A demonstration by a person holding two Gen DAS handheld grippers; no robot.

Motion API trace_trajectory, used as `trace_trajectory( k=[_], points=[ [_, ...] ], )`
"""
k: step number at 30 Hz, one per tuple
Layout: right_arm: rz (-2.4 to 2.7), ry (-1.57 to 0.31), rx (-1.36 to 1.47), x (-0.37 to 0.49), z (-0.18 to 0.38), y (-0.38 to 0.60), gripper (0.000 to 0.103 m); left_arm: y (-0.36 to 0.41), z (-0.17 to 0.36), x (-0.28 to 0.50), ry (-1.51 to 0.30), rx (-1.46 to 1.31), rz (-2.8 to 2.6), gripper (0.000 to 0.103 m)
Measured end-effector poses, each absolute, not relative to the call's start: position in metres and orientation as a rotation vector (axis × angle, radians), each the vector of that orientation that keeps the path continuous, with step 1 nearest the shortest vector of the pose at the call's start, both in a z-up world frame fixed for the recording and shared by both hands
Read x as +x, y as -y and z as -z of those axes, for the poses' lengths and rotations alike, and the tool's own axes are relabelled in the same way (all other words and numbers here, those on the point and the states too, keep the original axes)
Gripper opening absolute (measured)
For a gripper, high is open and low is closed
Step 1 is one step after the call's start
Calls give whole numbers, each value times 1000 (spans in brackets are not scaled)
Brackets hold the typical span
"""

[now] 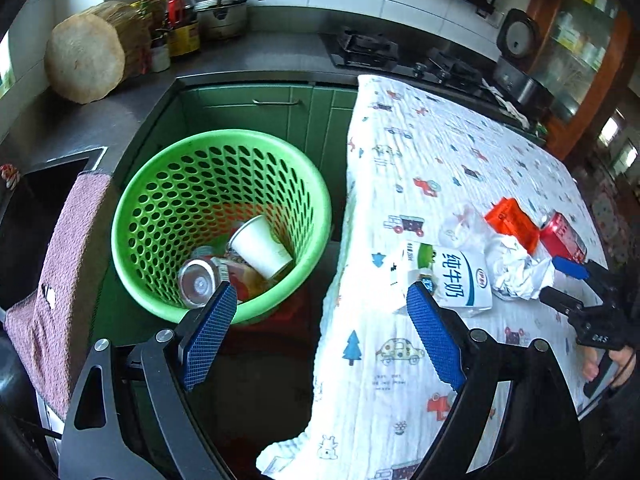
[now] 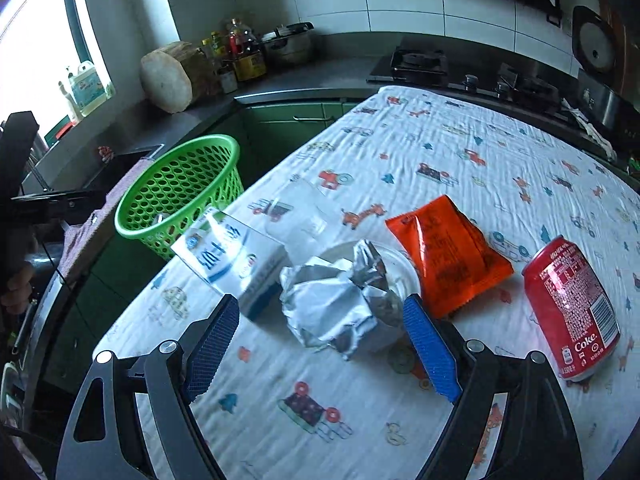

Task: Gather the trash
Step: 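Move both open tools back over the table, then grasp the crumpled foil with the right tool while the left tool grasps the milk carton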

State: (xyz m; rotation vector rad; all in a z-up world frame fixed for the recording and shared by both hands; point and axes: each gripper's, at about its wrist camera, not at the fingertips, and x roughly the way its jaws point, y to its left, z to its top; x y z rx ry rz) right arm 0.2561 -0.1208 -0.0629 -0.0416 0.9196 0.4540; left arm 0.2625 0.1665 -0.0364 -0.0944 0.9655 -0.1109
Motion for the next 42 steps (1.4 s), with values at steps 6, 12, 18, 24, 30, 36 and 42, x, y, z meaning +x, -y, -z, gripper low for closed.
trace_trajectory(
  k=[6,12,18,24,30,36,42],
  points=[
    [-462,-943,-49,267,82,126,81,-127,38,266,-972,49,239,88],
    [-473,-978,-70,278,96,120,69,-92,45,269,-963,256,371,88],
    [-484,-974,-74,273,94,118,54,-65,51,273,-923,440,511,91],
    [-485,-945,-74,264,76,118,53,-43,61,283,-905,573,629,92],
    [-475,-927,4,250,59,130,53,-26,75,295,-897,686,709,91],
    [-448,-943,80,237,55,144,53,-15,89,302,-918,769,788,91],
    [-407,-956,103,226,55,152,54,-7,101,304,-938,814,850,91]
  ],
)
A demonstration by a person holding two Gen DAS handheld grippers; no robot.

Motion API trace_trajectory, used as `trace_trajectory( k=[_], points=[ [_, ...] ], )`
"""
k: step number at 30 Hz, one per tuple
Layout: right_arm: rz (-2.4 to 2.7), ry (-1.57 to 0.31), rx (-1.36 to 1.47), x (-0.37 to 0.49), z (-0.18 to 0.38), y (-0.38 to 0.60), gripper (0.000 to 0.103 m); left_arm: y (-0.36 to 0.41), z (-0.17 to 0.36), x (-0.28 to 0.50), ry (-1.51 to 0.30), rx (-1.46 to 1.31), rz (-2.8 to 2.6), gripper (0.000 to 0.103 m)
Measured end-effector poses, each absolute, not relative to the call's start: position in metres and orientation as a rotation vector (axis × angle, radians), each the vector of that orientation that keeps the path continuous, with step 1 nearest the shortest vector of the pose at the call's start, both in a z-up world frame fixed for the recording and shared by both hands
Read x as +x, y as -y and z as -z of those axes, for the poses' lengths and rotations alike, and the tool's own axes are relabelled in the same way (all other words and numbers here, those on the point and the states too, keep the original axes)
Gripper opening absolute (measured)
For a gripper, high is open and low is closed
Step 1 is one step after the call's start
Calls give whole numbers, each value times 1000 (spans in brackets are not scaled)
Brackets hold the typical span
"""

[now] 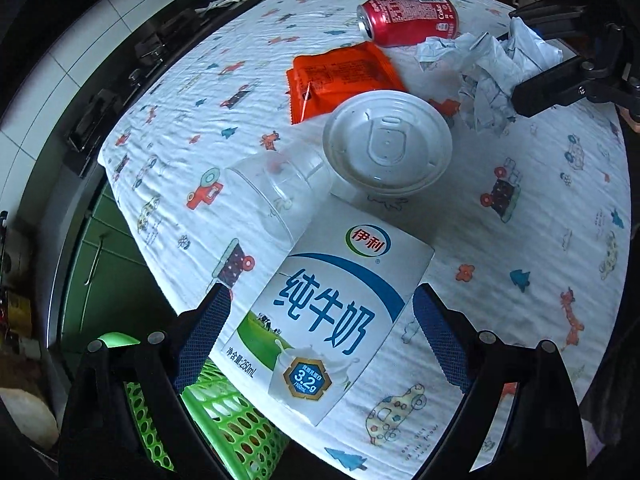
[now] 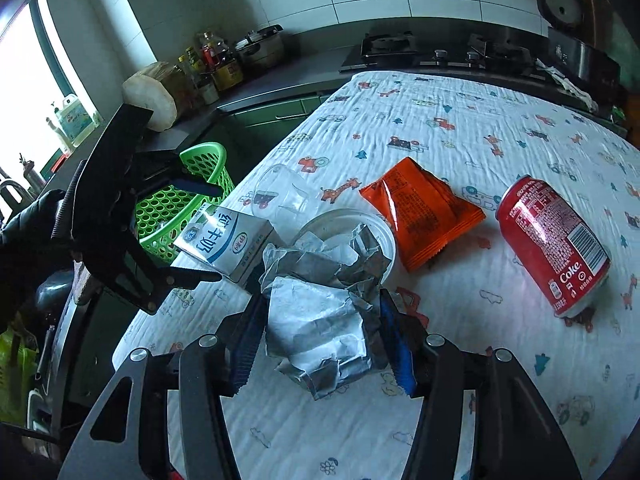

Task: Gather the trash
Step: 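Grasp the crumpled foil with the right tool while the left tool grasps the milk carton, then carry the carton with the left tool and foil with the right into the basket, release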

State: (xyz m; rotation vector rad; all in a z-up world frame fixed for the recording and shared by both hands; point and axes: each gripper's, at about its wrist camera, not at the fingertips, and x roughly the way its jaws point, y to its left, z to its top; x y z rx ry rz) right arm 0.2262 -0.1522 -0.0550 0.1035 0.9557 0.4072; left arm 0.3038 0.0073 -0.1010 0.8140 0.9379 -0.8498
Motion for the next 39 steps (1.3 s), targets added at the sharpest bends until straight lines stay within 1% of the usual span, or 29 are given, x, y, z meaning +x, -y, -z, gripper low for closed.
trace_trajectory(
  k=[3,5,6,7,14,16,25,31,36,39],
  points=[
    [-395,-957,109,225,56,155,54,-5,110,306,-955,827,866,90],
    [-388,-956,116,223,55,157,54,-5,113,308,-968,818,868,87],
    [-387,-956,121,222,56,158,54,-5,113,307,-966,812,868,86],
    [-385,-958,123,222,56,158,54,-5,113,307,-965,805,871,84],
    [-394,-962,132,219,60,156,54,-9,110,302,-959,744,810,79],
    [-401,-959,129,220,59,155,54,-10,106,298,-961,705,794,75],
    [-469,-940,131,221,53,144,54,-32,87,281,-980,554,678,72],
    [-525,-931,119,228,48,127,54,-69,61,280,-972,436,556,71],
    [-583,-917,102,235,41,106,54,-121,39,297,-953,347,383,71],
    [-609,-913,86,240,38,92,54,-157,35,316,-961,293,264,71]
  ],
)
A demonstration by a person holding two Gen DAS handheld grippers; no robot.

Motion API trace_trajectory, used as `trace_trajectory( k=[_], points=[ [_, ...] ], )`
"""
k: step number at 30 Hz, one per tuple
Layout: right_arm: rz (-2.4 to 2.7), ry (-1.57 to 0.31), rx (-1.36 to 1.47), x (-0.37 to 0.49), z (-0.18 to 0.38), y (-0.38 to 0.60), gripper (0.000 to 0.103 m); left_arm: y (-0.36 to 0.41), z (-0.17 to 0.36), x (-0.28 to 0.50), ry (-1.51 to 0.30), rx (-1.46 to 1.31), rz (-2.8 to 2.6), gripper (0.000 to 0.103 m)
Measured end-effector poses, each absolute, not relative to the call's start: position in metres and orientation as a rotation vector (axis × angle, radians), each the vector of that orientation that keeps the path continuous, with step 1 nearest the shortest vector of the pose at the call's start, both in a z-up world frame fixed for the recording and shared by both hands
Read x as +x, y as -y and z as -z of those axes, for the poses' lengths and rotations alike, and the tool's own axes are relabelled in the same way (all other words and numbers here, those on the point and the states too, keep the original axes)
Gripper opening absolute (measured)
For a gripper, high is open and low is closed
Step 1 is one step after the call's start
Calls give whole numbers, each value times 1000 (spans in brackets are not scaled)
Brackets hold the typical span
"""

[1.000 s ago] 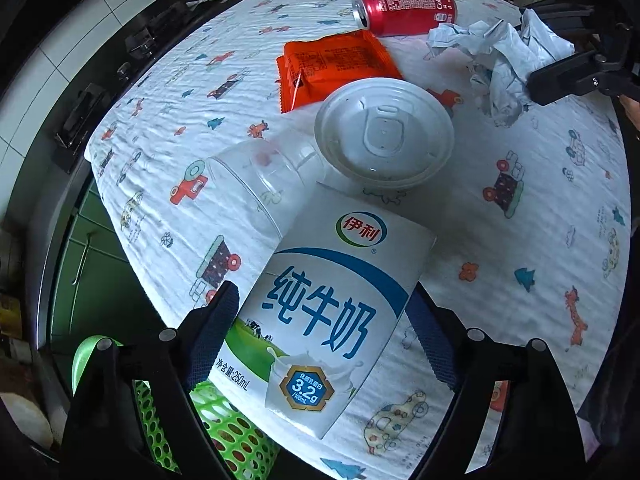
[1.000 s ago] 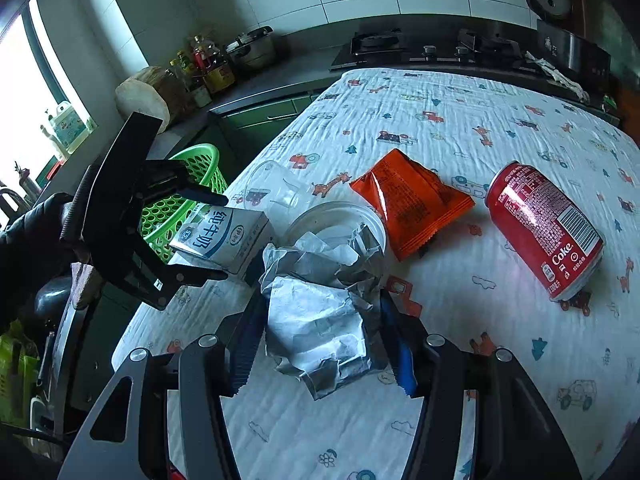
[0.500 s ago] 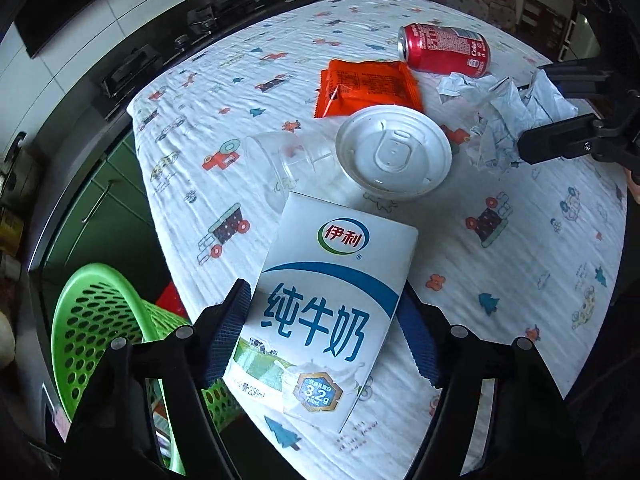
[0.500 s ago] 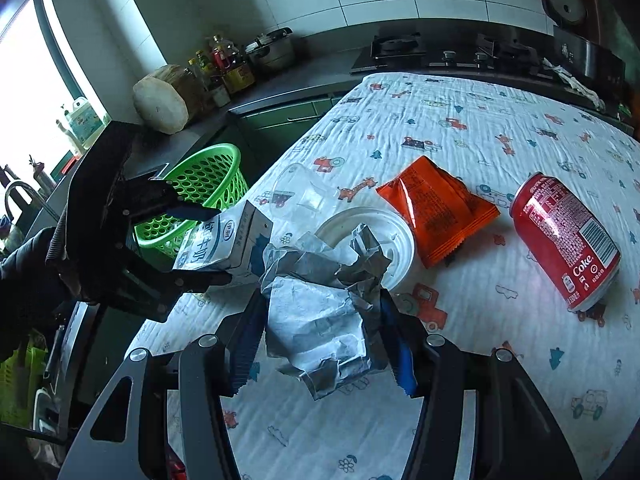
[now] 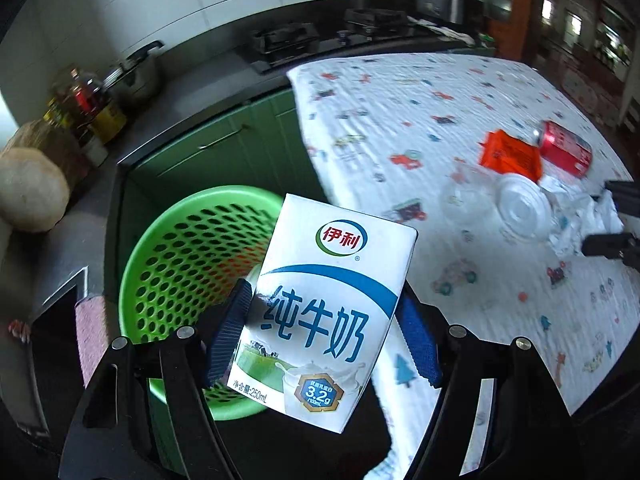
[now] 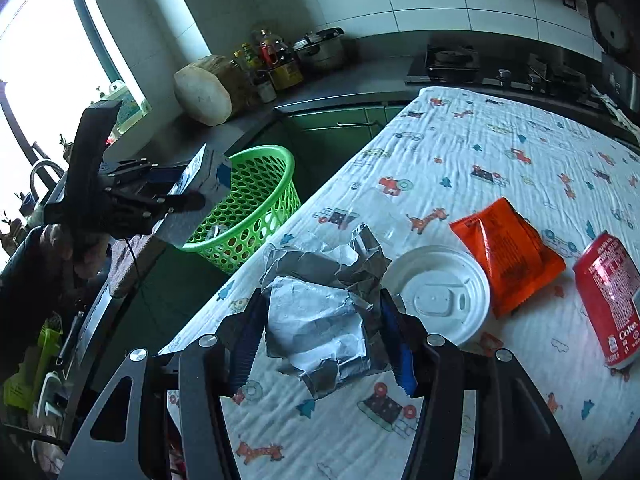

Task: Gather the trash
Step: 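Carry the carton with the left tool and foil with the right into the basket, release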

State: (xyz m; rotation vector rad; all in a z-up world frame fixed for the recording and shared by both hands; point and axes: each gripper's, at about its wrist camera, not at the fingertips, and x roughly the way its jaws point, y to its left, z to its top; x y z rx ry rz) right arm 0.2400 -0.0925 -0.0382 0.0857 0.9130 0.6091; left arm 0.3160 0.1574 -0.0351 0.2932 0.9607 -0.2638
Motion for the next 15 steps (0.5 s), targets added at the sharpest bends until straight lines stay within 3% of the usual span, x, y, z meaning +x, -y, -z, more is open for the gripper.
trace_trajectory(
  k=[15],
  points=[
    [-686,-910,39,266,27,24,54,-278,81,397,-1067,21,-61,71]
  ],
)
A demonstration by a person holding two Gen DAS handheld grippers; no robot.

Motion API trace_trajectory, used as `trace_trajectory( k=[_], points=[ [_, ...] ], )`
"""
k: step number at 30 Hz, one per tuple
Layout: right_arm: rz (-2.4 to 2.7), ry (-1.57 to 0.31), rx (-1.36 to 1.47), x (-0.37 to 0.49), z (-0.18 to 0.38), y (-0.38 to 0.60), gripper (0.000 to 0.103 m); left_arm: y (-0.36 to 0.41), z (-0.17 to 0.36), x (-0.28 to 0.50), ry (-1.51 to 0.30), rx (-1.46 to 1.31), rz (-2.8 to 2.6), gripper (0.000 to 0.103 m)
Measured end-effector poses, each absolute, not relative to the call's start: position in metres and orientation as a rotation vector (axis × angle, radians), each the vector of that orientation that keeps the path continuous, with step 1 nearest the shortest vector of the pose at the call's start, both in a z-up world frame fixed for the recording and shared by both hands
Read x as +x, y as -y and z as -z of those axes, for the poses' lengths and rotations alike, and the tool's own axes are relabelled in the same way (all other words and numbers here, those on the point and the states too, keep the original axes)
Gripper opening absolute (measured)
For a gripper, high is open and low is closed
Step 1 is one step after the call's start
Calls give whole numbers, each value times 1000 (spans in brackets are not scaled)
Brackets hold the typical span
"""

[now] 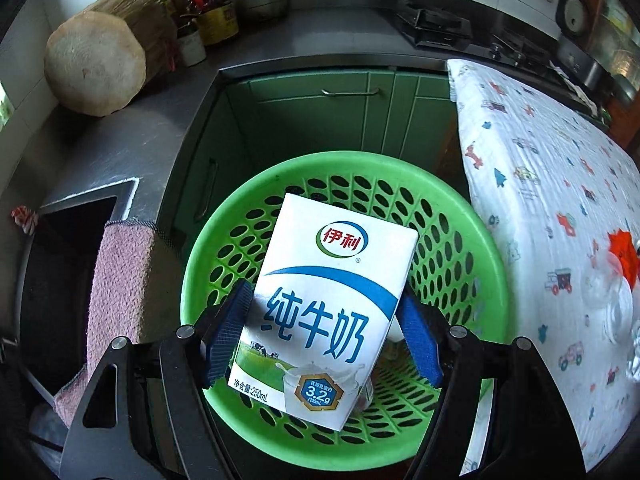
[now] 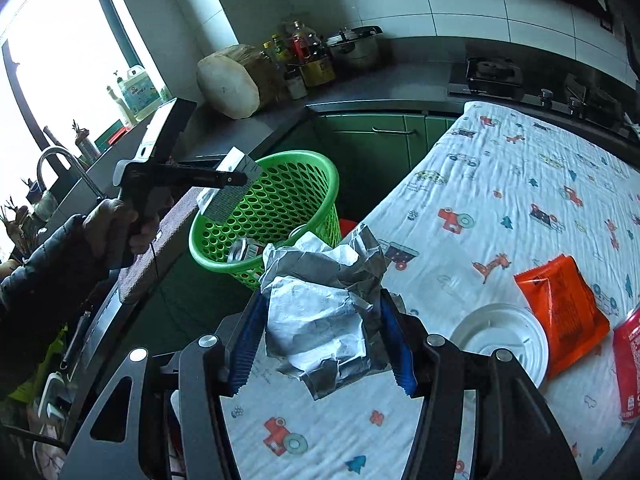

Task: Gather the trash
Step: 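Carry the carton with the left tool and foil with the right into the basket, release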

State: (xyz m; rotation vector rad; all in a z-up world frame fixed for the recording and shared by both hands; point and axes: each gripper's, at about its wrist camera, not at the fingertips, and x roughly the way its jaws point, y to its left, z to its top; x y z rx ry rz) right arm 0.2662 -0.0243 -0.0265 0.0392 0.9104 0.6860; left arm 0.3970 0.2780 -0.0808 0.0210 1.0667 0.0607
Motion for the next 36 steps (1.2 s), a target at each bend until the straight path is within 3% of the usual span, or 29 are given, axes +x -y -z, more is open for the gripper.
trace_trajectory(
  k=[11,36],
  points=[
    [-746,-903,0,283,23,-23,54,-305,103,401,-1097,-45,-108,73],
    [-845,-921,-102,358,54,-165,56,-355,70,316,-1016,-144,-153,76]
  ],
)
